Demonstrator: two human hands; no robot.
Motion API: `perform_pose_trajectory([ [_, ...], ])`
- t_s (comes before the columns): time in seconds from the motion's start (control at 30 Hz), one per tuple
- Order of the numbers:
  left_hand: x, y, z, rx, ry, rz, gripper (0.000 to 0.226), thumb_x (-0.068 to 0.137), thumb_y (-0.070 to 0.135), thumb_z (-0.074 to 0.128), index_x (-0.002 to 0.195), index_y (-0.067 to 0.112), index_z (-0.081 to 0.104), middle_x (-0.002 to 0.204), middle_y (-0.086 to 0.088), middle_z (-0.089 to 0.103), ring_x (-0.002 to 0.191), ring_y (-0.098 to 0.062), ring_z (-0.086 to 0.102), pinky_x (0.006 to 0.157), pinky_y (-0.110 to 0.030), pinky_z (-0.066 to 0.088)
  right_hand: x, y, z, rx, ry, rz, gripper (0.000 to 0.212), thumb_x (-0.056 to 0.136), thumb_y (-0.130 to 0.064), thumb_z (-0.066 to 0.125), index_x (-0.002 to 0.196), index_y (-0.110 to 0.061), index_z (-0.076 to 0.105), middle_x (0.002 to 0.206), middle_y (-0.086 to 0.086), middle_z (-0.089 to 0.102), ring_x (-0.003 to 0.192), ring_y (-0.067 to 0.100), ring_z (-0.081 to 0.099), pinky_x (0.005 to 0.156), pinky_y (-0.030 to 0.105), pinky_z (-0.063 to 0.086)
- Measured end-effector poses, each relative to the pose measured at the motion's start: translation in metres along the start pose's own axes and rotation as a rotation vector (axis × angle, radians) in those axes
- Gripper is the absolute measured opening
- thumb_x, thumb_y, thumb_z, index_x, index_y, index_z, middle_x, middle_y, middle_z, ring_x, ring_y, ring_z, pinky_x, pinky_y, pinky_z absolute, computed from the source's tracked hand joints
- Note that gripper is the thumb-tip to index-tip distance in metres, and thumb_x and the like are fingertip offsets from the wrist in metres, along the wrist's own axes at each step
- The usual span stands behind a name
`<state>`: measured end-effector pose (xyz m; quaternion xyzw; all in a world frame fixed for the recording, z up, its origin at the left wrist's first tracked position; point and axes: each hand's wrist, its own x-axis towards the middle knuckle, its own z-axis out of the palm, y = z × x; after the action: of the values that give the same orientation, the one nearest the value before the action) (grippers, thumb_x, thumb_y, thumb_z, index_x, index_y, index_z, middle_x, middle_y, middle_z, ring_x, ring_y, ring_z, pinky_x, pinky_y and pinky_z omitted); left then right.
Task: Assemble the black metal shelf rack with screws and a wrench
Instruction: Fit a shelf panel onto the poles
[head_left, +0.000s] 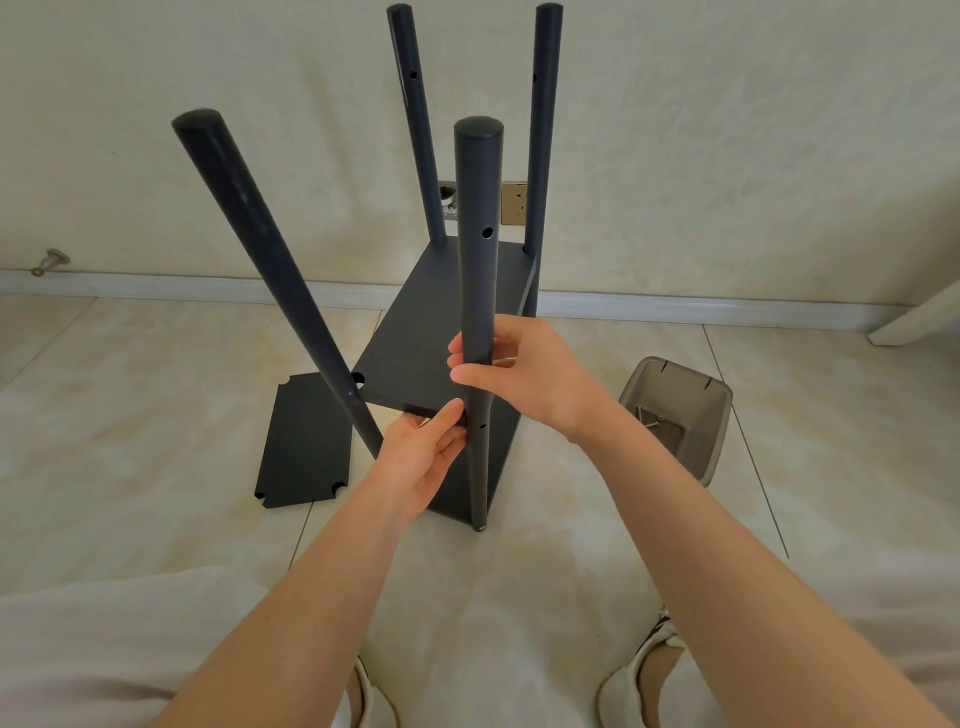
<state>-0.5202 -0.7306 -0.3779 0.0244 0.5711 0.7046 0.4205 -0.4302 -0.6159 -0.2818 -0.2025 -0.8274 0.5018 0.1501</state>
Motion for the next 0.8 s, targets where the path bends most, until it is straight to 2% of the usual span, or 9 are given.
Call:
perform_pose_trajectory([
  [0.07, 0.0, 0.0, -0.001, -0.007, -0.003, -0.001, 0.031, 0.096, 0.016, 0.063, 0.126, 0.01, 0.058, 0.113, -0.004, 0.075, 0.104, -0.02, 0.073, 0.094, -0.036, 0.054, 0.0, 0.002, -0.001, 0.032, -0.01, 0.018, 0.023, 0.085, -0.023, 0.076, 0.107, -0.017, 0.071, 0.101, -0.005, 0.073, 0.095, 0.011, 0.068, 0.085, 0.021, 0.053],
  [0.13, 0.0, -0.001, -0.001, -0.012, -0.022, 0.01, 0.027, 0.098, 0.015, 0.061, 0.125, 0.012, 0.06, 0.113, -0.004, 0.075, 0.105, -0.019, 0.072, 0.096, -0.036, 0.053, -0.001, 0.008, -0.007, 0.105, -0.06, 0.036, 0.023, 0.084, -0.022, 0.077, 0.105, -0.017, 0.073, 0.099, -0.007, 0.074, 0.094, 0.008, 0.069, 0.086, 0.02, 0.054],
  [0.23, -0.002, -0.002, -0.001, -0.039, -0.054, 0.014, 0.025, 0.1, 0.014, 0.059, 0.125, 0.013, 0.061, 0.116, -0.004, 0.074, 0.107, -0.018, 0.071, 0.083, -0.027, 0.057, -0.006, 0.031, -0.017, 0.21, -0.109, 0.099, 0.018, 0.086, -0.019, 0.075, 0.104, -0.02, 0.074, 0.1, -0.009, 0.075, 0.096, 0.006, 0.069, 0.086, 0.021, 0.057],
  [0.3, -0.003, -0.002, 0.0, -0.061, -0.024, 0.0, 0.027, 0.099, 0.015, 0.06, 0.125, 0.01, 0.06, 0.116, -0.006, 0.074, 0.105, -0.018, 0.072, 0.076, -0.023, 0.059, -0.009, 0.057, -0.02, 0.279, -0.023, 0.201, 0.016, 0.089, -0.015, 0.071, 0.105, -0.02, 0.073, 0.103, -0.006, 0.075, 0.099, 0.008, 0.07, 0.086, 0.024, 0.058],
  [0.4, -0.003, -0.002, 0.002, -0.092, 0.037, -0.024, 0.024, 0.097, 0.015, 0.062, 0.12, 0.012, 0.058, 0.112, -0.006, 0.075, 0.098, -0.016, 0.074, 0.077, -0.022, 0.059, -0.014, 0.106, -0.022, 0.303, 0.141, 0.414, 0.011, 0.092, -0.013, 0.067, 0.1, -0.019, 0.072, 0.106, 0.003, 0.073, 0.098, 0.014, 0.069, 0.082, 0.026, 0.058],
  [0.5, -0.005, -0.004, 0.003, -0.091, 0.074, -0.032, 0.021, 0.096, 0.017, 0.063, 0.116, 0.014, 0.056, 0.096, 0.001, 0.078, 0.091, -0.012, 0.075, 0.088, -0.027, 0.055, -0.023, 0.163, -0.028, 0.221, 0.191, 0.628, 0.012, 0.094, -0.007, 0.063, 0.103, -0.01, 0.07, 0.106, 0.011, 0.069, 0.094, 0.021, 0.065, 0.08, 0.031, 0.054],
  [0.6, -0.006, -0.005, 0.004, -0.087, 0.083, -0.027, 0.021, 0.096, 0.017, 0.062, 0.116, 0.013, 0.056, 0.103, -0.002, 0.077, 0.098, -0.014, 0.074, 0.099, -0.031, 0.05, -0.03, 0.212, -0.037, 0.05, 0.248, 0.779, 0.027, 0.092, -0.003, 0.061, 0.117, -0.001, 0.068, 0.111, 0.019, 0.066, 0.098, 0.029, 0.06, 0.088, 0.038, 0.051],
  [0.7, -0.005, -0.006, 0.003, -0.087, 0.08, -0.027, 0.027, 0.097, 0.019, 0.062, 0.123, 0.013, 0.056, 0.118, -0.005, 0.071, 0.11, -0.017, 0.069, 0.106, -0.034, 0.046, -0.031, 0.24, -0.046, -0.156, 0.379, 0.799, 0.033, 0.09, 0.001, 0.055, 0.12, -0.002, 0.068, 0.124, 0.018, 0.064, 0.111, 0.034, 0.059, 0.089, 0.034, 0.048],
  [0.8, -0.005, -0.006, 0.002, -0.102, 0.059, -0.016, 0.021, 0.098, 0.018, 0.06, 0.118, 0.014, 0.059, 0.11, -0.003, 0.076, 0.105, -0.015, 0.072, 0.098, -0.03, 0.05, -0.029, 0.259, -0.05, -0.34, 0.352, 0.771, 0.03, 0.091, -0.001, 0.052, 0.116, 0.0, 0.068, 0.124, 0.022, 0.061, 0.113, 0.038, 0.056, 0.089, 0.037, 0.048],
])
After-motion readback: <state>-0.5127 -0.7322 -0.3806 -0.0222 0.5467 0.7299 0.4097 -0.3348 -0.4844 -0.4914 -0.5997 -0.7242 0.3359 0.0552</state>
